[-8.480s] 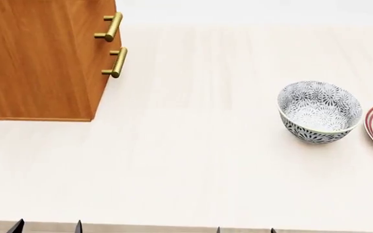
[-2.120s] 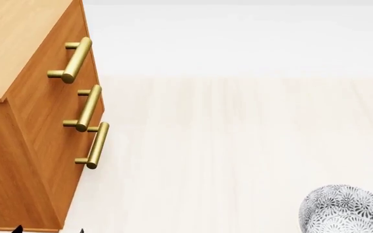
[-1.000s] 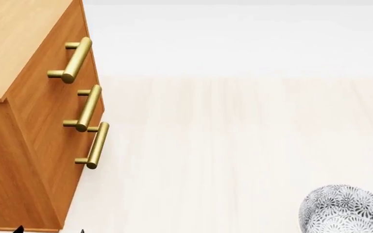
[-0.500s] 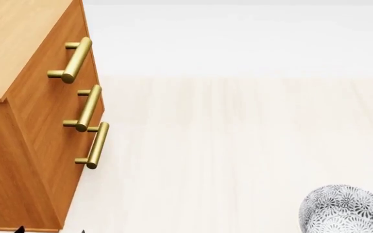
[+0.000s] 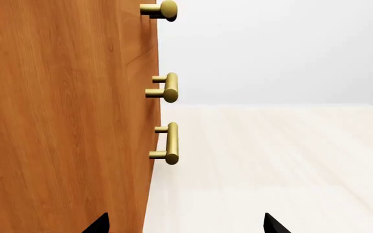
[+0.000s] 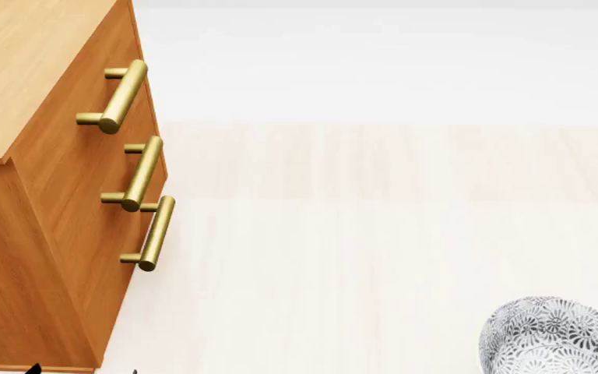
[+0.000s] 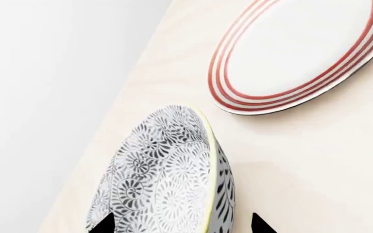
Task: Put the bowl on top of the cabinet.
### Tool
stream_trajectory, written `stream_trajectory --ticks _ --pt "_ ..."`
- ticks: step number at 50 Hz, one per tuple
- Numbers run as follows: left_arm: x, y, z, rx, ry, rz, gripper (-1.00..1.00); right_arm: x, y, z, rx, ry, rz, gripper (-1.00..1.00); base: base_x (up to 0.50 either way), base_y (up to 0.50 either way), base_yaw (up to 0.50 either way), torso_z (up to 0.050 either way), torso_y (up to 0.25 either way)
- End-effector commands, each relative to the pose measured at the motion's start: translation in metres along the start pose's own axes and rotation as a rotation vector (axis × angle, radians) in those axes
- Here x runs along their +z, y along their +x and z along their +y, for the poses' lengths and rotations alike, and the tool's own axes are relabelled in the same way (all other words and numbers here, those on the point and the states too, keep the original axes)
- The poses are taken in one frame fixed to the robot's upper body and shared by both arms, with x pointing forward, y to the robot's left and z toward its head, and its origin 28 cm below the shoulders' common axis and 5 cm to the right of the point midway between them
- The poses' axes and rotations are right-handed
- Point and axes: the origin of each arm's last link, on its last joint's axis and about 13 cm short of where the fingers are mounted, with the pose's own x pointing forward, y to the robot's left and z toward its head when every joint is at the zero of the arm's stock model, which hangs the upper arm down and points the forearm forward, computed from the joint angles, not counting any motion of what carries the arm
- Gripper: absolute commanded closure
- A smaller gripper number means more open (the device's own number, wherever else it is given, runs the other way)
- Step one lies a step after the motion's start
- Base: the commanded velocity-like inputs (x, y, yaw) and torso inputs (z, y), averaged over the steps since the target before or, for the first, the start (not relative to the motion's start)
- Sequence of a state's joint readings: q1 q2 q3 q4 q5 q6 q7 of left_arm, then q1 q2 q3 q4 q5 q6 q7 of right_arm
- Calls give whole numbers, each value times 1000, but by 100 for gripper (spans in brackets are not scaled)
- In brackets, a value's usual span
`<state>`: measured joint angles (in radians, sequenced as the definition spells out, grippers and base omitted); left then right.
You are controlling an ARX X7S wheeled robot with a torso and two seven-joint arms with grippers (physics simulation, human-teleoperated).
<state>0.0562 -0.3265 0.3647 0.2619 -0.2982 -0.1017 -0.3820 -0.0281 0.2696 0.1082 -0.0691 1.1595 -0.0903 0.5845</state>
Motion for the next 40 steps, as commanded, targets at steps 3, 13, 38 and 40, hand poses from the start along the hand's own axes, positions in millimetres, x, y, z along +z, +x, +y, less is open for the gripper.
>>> stream_trajectory --ticks 3,13,38,40 --pt "1 1 0 -1 0 -13 -100 -4 11 0 -18 -21 -2 -100 0 0 0 0 0" --pt "1 0 -1 -2 1 -14 -100 -7 16 0 -28 -29 20 -100 0 0 0 0 0" --pt "1 1 -1 -4 1 -14 -100 -6 16 -1 -30 -23 16 100 0 0 0 0 0" --pt "1 1 -1 -4 0 -15 -100 -6 16 -1 -29 -21 14 100 0 0 0 0 0"
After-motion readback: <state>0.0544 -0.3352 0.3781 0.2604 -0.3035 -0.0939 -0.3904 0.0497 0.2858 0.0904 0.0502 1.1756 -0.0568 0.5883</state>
